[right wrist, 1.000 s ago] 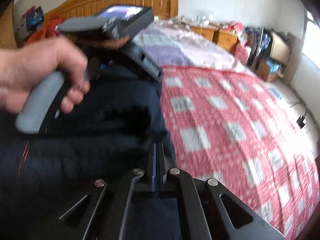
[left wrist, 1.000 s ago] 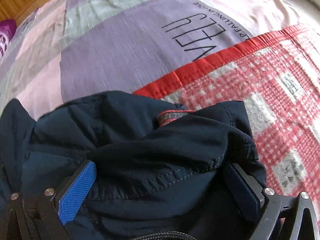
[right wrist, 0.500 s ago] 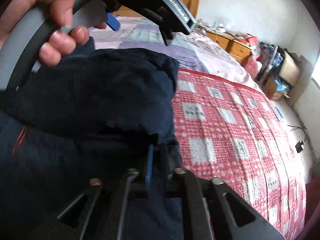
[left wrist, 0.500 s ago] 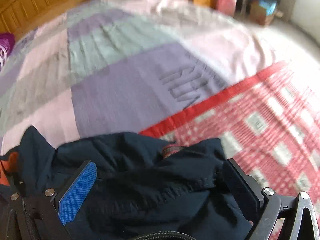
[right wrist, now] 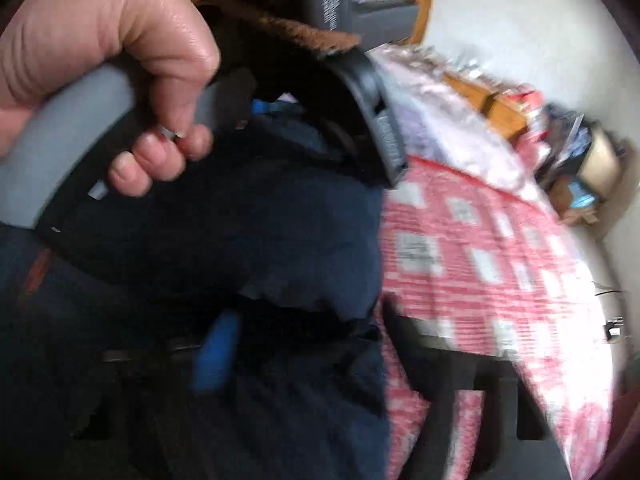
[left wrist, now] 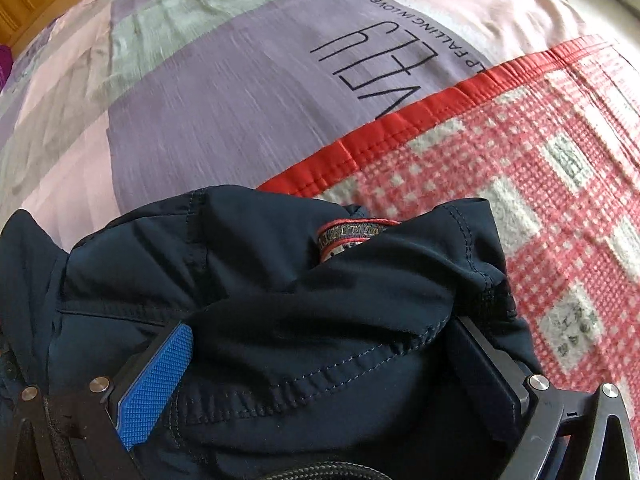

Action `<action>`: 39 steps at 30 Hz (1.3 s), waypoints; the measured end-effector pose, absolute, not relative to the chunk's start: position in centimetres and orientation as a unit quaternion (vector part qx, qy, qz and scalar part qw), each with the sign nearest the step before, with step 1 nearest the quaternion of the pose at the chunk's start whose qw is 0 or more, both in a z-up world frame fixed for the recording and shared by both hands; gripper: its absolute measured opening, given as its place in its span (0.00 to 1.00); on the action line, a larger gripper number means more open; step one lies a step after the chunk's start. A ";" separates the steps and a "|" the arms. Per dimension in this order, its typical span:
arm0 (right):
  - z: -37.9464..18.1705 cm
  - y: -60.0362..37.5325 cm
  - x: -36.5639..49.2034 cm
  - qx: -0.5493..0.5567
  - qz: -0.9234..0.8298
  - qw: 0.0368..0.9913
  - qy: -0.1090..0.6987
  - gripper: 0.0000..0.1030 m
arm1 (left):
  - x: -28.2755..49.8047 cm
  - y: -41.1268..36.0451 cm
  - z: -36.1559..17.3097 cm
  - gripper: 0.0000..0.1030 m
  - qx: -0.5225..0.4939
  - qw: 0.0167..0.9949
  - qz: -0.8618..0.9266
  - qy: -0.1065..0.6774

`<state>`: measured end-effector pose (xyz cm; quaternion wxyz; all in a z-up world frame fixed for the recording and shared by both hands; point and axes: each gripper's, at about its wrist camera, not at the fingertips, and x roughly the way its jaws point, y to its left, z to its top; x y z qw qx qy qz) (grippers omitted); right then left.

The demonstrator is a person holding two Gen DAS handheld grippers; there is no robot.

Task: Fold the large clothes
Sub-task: 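Close the left tool on the navy sleeve cuff with the red tag, then carry the held sleeve with the left tool across the jacket body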

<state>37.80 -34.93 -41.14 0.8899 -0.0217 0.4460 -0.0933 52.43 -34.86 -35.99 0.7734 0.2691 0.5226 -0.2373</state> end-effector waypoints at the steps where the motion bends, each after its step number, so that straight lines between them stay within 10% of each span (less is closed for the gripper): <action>1: -41.2 -34.8 37.8 -0.032 -0.101 0.889 0.445 0.14 | 52.5 -34.9 -36.1 1.00 0.269 0.773 -0.235 0.525; 13: -41.0 -32.6 34.5 -0.110 -0.077 0.891 0.433 0.03 | 53.0 -35.3 -36.2 1.00 0.249 0.766 -0.220 0.550; 32: -36.1 -33.6 34.3 0.045 -0.105 0.896 0.429 0.04 | 46.2 -4.0 -35.2 1.00 0.062 0.882 -0.080 0.461; 39: -36.0 -30.5 37.1 0.052 -0.105 0.896 0.429 0.30 | 47.2 1.0 -32.6 1.00 0.012 0.906 -0.039 0.420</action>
